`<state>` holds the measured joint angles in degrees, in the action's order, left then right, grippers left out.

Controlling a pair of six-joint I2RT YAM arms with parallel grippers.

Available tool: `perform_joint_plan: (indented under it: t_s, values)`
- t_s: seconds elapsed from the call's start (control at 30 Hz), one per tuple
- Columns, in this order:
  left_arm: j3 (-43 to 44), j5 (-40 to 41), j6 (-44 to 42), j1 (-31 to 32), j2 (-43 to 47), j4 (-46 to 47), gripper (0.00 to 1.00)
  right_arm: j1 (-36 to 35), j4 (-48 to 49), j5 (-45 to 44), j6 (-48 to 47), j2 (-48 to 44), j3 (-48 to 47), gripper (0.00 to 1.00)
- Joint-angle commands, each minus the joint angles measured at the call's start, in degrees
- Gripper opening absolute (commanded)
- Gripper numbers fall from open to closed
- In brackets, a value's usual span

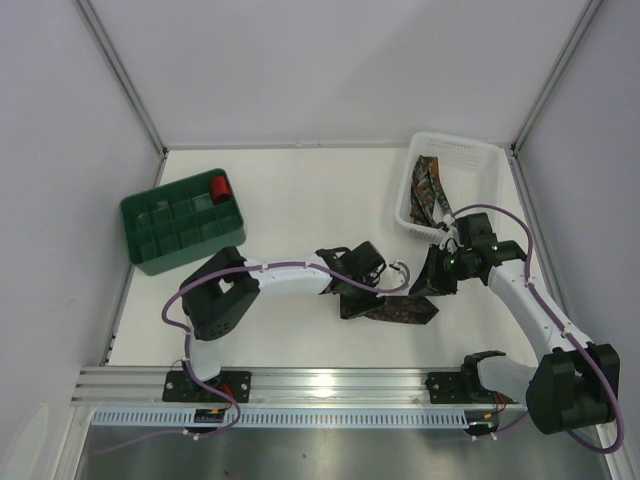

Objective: Roll the ties
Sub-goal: Roll the tie

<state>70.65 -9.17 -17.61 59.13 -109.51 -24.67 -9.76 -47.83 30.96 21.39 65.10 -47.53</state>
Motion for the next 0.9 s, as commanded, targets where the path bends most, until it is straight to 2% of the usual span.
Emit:
perform_joint_plan:
  t_s: [0.0, 0.1, 0.13, 0.2, 0.3, 0.5, 0.6, 0.7, 0.87]
  values:
    - [-0.9, -0.9, -0.3, 0.5, -3.7, -5.0, 0.56, 0.2, 0.9, 1.0, 0.3, -0.6, 0.2, 0.08]
    - [-1.0, -0.6, 0.1, 0.5, -3.4, -4.9, 0.62, 0.1, 0.7, 1.0, 0.3, -0.8, 0.2, 0.08]
    - [-1.1, -0.6, 0.1, 0.5, -3.1, -5.1, 0.70, 0.2, 0.8, 1.0, 0.3, -0.9, 0.2, 0.08]
    - [-1.3, -1.0, 0.0, 0.5, -2.4, -5.4, 0.73, 0.2, 0.8, 1.0, 0.2, -0.9, 0.4, 0.08]
    - [-1.7, -0.9, -0.1, 0.5, -0.5, -5.3, 0.86, 0.2, 0.8, 1.1, 0.2, -0.9, 0.5, 0.08]
    - [-2.0, 1.8, -0.7, -0.2, 2.2, -5.8, 0.90, 0.2, 1.0, 1.3, 0.1, -0.8, 0.5, 0.08]
    - [-2.3, 2.1, -1.1, -1.6, 2.6, -5.8, 0.99, 0.2, 0.8, 1.3, 0.0, -0.9, 0.4, 0.08]
    - [-2.5, 1.9, -2.3, -2.4, 2.5, -6.2, 0.99, 0.2, 0.7, 1.1, -0.3, -0.7, 0.3, 0.08]
    - [-3.6, 1.1, -3.0, -2.6, 1.4, -6.8, 0.91, 0.2, 0.6, 1.1, -0.2, -0.6, 0.2, 0.08]
